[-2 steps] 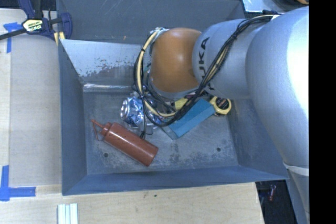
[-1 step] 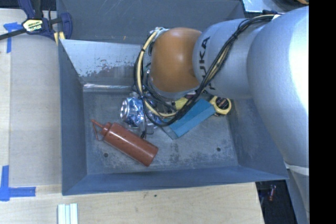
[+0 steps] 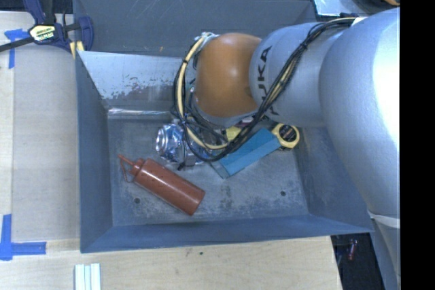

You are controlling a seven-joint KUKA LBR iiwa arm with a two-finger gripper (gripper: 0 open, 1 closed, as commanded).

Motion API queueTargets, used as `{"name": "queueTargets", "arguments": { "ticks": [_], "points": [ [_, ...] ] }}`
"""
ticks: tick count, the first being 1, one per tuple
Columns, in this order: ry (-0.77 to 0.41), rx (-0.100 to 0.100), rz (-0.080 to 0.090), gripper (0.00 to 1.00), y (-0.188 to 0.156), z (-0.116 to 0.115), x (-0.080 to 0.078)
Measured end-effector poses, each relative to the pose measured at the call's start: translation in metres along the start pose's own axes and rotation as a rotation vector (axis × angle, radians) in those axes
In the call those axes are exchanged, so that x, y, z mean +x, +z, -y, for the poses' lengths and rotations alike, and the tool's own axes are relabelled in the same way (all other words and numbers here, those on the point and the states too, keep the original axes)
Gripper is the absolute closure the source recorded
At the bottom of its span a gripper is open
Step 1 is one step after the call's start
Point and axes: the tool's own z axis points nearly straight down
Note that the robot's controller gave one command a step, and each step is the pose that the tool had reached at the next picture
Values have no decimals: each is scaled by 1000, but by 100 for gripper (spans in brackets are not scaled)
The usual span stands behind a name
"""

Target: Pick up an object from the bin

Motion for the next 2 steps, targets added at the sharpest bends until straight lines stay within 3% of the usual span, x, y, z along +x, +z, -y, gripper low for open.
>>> {"name": "queueTargets", "arguments": {
  "ticks": [2],
  "points": [
    [9, -1, 0, 100, -9, 0, 0]
  ]
}}
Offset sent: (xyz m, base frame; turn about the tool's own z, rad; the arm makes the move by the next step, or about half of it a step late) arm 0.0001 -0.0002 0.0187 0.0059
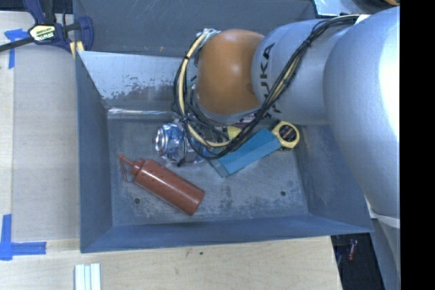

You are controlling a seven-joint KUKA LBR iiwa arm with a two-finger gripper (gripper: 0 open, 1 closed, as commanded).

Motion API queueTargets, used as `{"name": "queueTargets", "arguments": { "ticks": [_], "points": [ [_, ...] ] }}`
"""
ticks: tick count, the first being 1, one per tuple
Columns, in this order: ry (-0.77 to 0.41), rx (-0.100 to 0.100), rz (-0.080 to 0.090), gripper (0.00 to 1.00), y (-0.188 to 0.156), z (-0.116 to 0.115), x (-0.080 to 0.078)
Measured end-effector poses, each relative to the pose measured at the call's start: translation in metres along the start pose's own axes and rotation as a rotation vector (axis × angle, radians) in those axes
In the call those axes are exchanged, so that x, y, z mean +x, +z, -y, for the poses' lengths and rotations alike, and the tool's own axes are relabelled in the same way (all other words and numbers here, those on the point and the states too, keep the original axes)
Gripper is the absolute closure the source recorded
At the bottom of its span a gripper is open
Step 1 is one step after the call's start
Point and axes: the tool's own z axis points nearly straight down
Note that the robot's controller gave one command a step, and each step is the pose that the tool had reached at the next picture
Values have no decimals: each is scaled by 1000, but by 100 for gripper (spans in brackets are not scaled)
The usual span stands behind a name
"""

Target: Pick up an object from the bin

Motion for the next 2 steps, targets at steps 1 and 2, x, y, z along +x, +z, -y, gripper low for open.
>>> {"name": "queueTargets", "arguments": {
  "ticks": [1, 2],
  "points": [
    [0, 1, -5, 100, -40, 0, 1],
    [0, 1, 4, 100, -65, 0, -2]
  ]
}}
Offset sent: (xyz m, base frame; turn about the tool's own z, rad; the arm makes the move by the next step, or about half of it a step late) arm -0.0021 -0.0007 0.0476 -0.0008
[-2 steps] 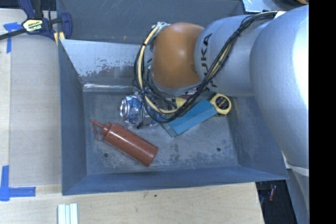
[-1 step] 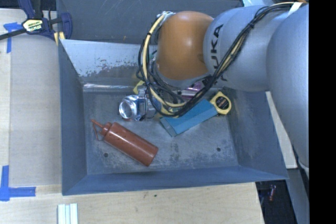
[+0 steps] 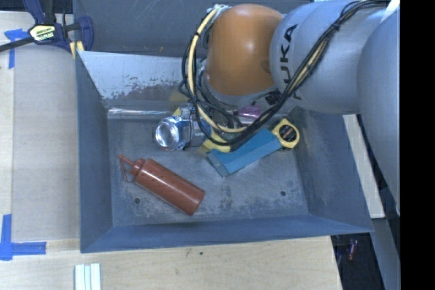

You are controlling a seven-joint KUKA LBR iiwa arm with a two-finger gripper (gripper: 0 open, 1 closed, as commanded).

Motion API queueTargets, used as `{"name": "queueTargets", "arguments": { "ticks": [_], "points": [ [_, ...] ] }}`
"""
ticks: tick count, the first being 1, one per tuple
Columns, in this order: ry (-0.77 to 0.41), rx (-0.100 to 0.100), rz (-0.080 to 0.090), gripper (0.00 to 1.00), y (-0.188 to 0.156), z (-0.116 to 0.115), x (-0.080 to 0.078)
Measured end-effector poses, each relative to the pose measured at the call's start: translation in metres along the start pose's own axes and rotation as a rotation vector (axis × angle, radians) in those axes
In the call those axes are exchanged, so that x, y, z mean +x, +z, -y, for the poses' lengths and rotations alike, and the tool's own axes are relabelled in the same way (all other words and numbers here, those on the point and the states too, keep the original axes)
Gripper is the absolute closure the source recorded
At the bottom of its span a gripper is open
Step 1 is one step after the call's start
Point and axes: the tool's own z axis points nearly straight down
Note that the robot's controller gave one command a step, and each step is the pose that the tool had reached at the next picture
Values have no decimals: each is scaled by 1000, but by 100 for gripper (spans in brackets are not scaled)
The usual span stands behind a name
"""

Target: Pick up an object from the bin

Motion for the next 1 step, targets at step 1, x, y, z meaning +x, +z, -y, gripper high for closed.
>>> {"name": "queueTargets", "arguments": {
  "ticks": [1],
  "points": [
    [0, 0, -2, 100, -27, 0, 0]
  ]
}}
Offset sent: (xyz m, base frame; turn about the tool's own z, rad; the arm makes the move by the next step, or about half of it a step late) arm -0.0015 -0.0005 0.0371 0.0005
